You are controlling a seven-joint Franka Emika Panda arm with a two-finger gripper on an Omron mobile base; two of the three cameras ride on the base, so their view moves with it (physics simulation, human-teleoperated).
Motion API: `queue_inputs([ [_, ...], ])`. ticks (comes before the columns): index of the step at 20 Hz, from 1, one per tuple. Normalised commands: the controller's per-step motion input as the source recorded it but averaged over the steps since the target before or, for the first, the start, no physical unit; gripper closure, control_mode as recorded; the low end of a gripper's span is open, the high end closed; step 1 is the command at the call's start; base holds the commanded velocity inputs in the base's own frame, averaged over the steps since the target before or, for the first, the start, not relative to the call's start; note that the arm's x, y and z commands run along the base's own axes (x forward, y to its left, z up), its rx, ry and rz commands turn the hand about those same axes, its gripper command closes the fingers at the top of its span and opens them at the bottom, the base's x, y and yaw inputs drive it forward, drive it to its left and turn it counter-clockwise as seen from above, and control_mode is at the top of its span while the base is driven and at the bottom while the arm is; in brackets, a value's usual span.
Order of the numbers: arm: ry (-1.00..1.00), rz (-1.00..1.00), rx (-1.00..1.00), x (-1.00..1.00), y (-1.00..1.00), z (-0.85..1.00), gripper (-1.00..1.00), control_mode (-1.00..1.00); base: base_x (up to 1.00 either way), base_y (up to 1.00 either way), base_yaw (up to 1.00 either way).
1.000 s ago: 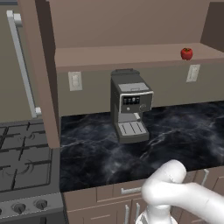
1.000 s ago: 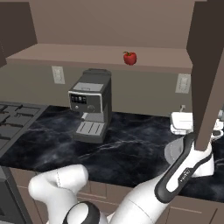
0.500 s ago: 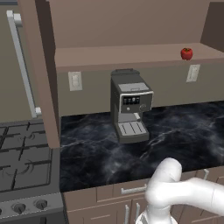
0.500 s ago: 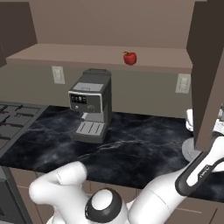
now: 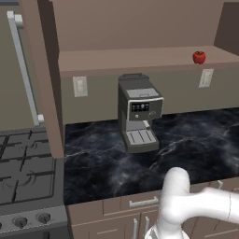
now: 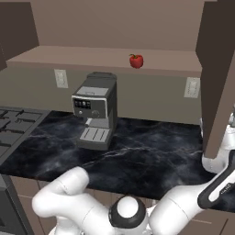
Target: Pick the bell pepper from the counter and place it in the cabinet. Then close the cabinet.
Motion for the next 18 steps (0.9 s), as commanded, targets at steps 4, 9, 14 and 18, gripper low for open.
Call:
queue_inputs([
  [4, -0.32, 0.21, -0.07, 0.06, -0.15, 0.00, -1.00, -1.00, 0.00, 0.00, 0.00],
  [9, -0.30, 0.16, -0.08, 0.01, -0.24, 0.13, -1.00, -1.00, 0.00, 0.00, 0.00],
  [14, -0.29, 0.10, -0.15, 0.00, -0.13, 0.33, -1.00, -1.00, 0.00, 0.00, 0.00],
  [18, -0.21, 0.05, -0.30, -0.09, 0.00, 0.44, -1.00, -1.00, 0.00, 0.00, 0.00],
])
